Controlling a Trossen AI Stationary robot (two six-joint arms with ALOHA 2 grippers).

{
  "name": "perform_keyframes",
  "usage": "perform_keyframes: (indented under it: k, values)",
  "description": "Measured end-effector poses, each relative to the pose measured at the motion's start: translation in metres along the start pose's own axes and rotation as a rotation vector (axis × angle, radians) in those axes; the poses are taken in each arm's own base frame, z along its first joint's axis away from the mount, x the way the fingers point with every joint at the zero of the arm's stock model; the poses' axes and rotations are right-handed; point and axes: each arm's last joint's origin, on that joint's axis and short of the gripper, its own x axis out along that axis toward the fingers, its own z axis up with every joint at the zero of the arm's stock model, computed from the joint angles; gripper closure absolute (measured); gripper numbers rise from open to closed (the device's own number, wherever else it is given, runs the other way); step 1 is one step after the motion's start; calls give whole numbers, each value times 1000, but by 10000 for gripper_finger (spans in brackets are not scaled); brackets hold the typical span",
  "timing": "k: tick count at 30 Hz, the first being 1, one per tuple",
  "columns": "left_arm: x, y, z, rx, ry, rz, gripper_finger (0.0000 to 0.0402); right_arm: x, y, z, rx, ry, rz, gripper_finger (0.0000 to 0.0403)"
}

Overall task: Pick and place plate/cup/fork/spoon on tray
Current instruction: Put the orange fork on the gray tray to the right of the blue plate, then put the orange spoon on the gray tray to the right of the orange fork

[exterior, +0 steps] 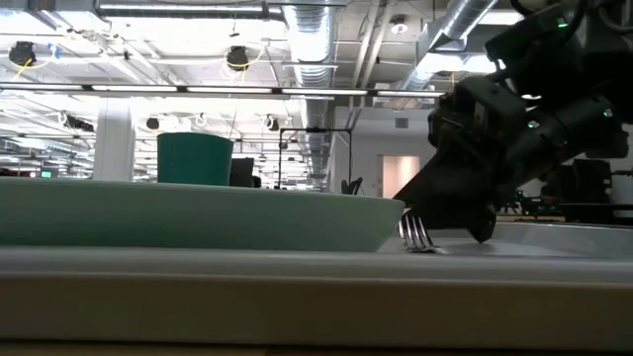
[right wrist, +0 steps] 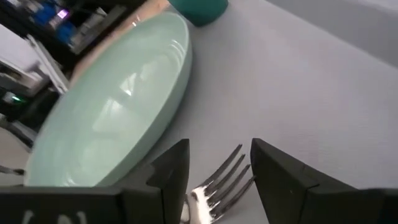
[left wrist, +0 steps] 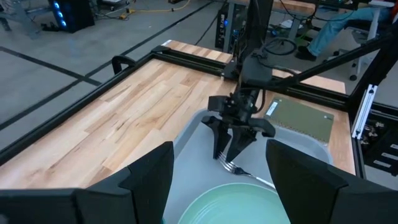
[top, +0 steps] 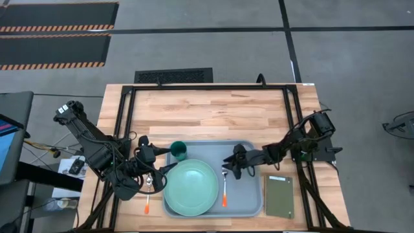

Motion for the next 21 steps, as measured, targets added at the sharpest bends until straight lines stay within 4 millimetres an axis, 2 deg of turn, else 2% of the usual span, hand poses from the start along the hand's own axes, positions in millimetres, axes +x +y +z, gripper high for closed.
perform_keyframes:
  k: [5, 21]
  values:
    - [0, 0, 0, 0, 0, 0, 159, 7, 4, 2, -25, 38, -39, 212]
    - [0, 2, -3, 0, 38, 1, 159, 7, 3, 6, -16, 0, -69, 216]
